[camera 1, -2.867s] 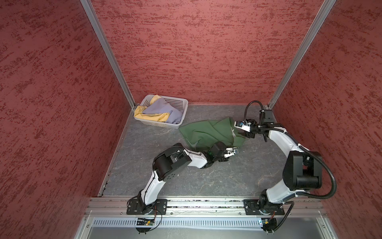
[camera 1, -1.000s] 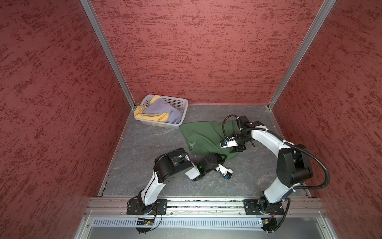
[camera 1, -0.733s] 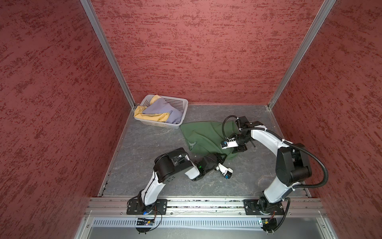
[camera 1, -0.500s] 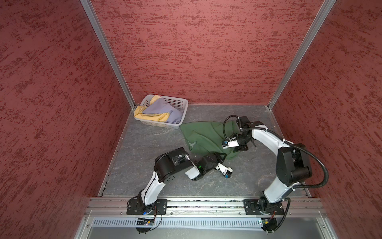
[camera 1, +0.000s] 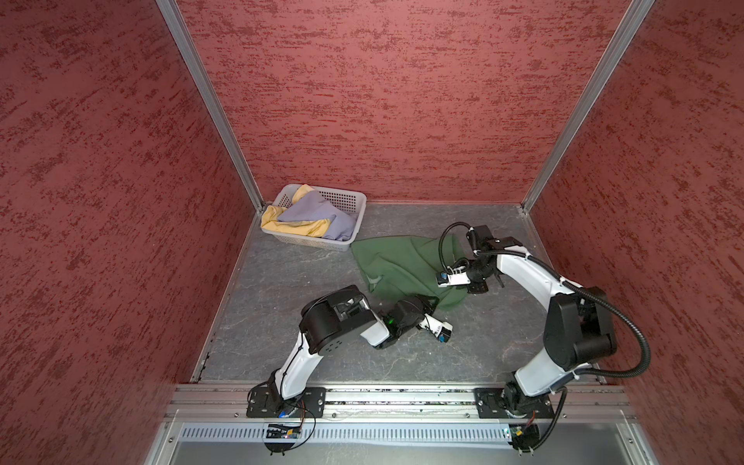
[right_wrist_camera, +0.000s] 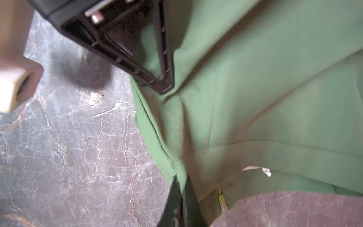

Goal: Fold and stack skirts
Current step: Flatten out the skirt at the center of the table.

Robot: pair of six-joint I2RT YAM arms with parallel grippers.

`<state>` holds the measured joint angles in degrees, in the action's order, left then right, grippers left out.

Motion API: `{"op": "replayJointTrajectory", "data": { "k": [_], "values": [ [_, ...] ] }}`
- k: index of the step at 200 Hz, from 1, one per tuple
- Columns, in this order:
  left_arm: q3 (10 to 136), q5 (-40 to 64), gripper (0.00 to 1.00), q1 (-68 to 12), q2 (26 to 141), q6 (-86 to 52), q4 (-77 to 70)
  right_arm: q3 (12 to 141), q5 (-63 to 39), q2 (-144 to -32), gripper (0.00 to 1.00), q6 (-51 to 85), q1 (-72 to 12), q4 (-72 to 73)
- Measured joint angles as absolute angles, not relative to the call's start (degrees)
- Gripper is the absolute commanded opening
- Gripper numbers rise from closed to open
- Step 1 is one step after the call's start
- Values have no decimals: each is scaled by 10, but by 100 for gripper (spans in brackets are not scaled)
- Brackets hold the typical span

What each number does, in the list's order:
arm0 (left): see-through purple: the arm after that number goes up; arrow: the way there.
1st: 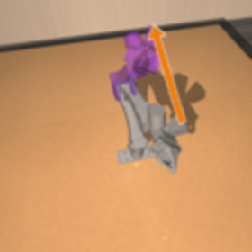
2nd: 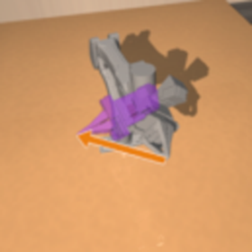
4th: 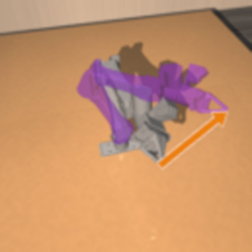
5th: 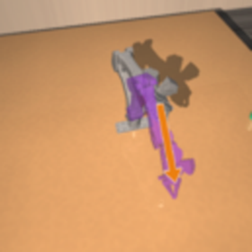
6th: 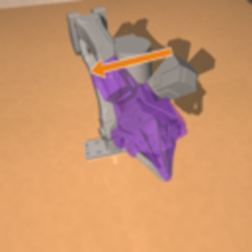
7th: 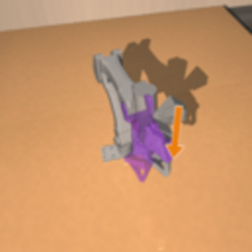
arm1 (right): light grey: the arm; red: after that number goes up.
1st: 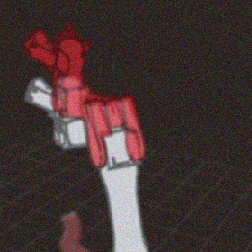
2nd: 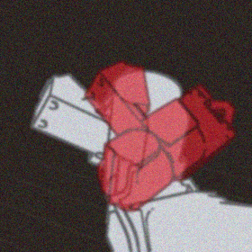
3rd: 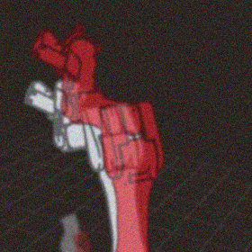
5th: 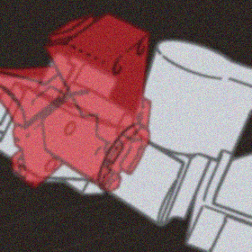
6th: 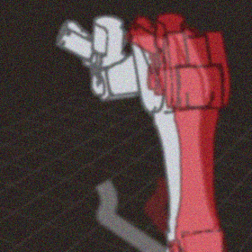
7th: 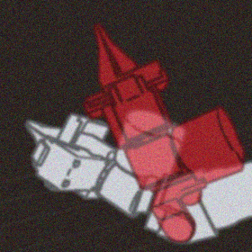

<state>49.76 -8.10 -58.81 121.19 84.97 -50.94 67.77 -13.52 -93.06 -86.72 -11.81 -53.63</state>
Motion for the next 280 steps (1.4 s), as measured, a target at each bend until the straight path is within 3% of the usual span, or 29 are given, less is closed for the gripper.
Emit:
{"op": "replayJointTrajectory", "data": {
  "k": [13,45,67,153,198,280],
  "values": [
    [507,-81,35,-582,1202,808,-491,672,-128,-926,0,-846,-114,-529],
    [525,-66,65,-552,1141,674,-441,662,-124,-906,0,-773,-98,-486],
    [529,-51,73,-523,1089,569,-420,646,-125,-872,0,-707,-88,-441],
    [482,-23,81,-423,940,287,-362,601,-110,-747,0,-530,-80,-295],
    [428,-13,77,-422,910,251,-322,602,-70,-740,0,-482,-78,-262],
    [426,109,73,-469,909,247,-267,674,-63,-735,0,-470,-78,-239]
  ]
}}
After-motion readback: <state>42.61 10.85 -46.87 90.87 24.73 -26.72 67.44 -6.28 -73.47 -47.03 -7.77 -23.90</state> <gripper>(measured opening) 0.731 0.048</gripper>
